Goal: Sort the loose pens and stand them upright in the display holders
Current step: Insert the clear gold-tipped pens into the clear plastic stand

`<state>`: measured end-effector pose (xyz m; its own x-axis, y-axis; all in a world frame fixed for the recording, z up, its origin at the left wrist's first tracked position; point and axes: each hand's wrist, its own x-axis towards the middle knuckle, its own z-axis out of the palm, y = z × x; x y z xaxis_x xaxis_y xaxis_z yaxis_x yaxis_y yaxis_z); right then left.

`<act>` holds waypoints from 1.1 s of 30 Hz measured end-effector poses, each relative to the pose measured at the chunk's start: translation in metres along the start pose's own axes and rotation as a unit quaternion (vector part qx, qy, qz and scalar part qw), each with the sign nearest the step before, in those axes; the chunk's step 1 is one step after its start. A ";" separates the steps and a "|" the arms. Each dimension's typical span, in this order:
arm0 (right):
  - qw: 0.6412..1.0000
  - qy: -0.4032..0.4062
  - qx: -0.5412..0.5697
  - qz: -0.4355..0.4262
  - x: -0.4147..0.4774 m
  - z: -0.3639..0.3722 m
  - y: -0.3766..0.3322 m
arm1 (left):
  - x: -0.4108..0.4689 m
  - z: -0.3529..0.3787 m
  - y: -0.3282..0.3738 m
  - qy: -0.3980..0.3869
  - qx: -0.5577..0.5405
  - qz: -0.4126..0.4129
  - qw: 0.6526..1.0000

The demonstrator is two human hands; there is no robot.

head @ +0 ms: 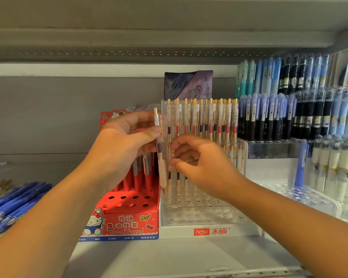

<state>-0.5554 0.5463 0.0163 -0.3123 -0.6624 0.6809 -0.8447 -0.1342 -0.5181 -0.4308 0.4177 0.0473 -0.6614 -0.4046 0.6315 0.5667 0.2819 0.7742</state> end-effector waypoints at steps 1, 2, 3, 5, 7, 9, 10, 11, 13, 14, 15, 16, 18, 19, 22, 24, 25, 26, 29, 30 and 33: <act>1.000 -0.004 -0.016 -0.004 0.000 0.000 -0.001 | 0.000 -0.001 0.000 0.000 -0.004 -0.001 1.000; 0.999 -0.009 -0.035 -0.007 0.000 0.000 -0.001 | 0.000 -0.001 0.000 0.000 -0.008 -0.003 1.000; 0.999 -0.012 -0.049 -0.007 -0.001 0.001 -0.001 | 0.000 -0.002 0.000 -0.001 -0.008 -0.005 1.000; 0.998 -0.014 -0.063 -0.003 -0.001 0.002 -0.002 | -0.001 -0.001 -0.001 -0.003 0.000 -0.006 1.000; 0.997 -0.016 -0.069 0.003 -0.001 0.001 -0.003 | -0.001 0.000 -0.001 -0.008 0.006 -0.005 1.000; 0.998 -0.018 -0.063 -0.002 -0.002 0.000 -0.003 | -0.002 0.000 -0.002 -0.012 0.012 0.001 1.000; 0.998 -0.018 -0.055 -0.004 -0.002 0.000 -0.004 | -0.002 0.001 -0.002 -0.013 0.016 0.003 1.000; 0.999 -0.019 -0.046 -0.004 -0.003 0.000 -0.005 | -0.002 0.002 -0.002 -0.015 0.020 0.005 1.000; 0.999 -0.017 -0.041 -0.002 -0.004 0.002 -0.004 | -0.003 0.003 -0.003 -0.019 0.027 0.006 0.999; 0.999 -0.014 -0.046 -0.001 -0.004 0.003 -0.004 | -0.003 0.004 -0.003 -0.022 0.026 0.006 0.999; 0.999 -0.009 -0.053 0.000 -0.003 0.003 -0.004 | -0.004 0.005 -0.003 -0.027 0.023 0.004 0.999; 0.998 -0.004 -0.061 -0.001 -0.003 0.003 -0.003 | -0.004 0.005 -0.003 -0.031 0.021 0.003 0.999; 0.997 -0.003 -0.081 -0.004 -0.003 0.002 -0.003 | -0.005 0.007 -0.003 -0.038 0.020 0.003 0.999; 0.996 -0.005 -0.090 -0.009 -0.003 0.002 -0.003 | -0.005 0.007 -0.003 -0.040 0.018 0.003 0.999; 0.992 0.010 -0.114 -0.051 -0.003 -0.001 -0.006 | -0.005 0.007 -0.004 -0.036 0.016 0.003 0.999; 0.995 0.045 -0.066 -0.062 -0.002 -0.005 -0.006 | -0.005 0.007 -0.005 -0.037 0.013 -0.001 0.999; 0.997 0.052 -0.002 -0.053 -0.003 -0.008 -0.007 | -0.005 0.007 -0.006 -0.039 0.014 -0.003 0.999; 0.996 0.046 0.069 -0.038 -0.004 -0.010 -0.008 | -0.005 0.008 -0.007 -0.040 0.015 -0.005 0.999; 0.983 0.012 0.181 0.001 -0.006 -0.012 -0.009 | -0.006 0.011 -0.009 -0.034 0.009 -0.011 0.999; 0.983 0.004 0.185 0.009 -0.006 -0.011 -0.010 | -0.006 0.012 -0.009 -0.031 0.014 -0.011 0.999; 0.980 -0.012 0.198 0.031 -0.004 -0.013 -0.008 | -0.006 0.011 -0.008 -0.022 0.048 -0.010 0.999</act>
<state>-0.5529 0.5595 0.0240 -0.3439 -0.6949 0.6315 -0.5878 -0.3651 -0.7219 -0.4372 0.4268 0.0378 -0.6939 -0.3734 0.6157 0.5047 0.3576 0.7857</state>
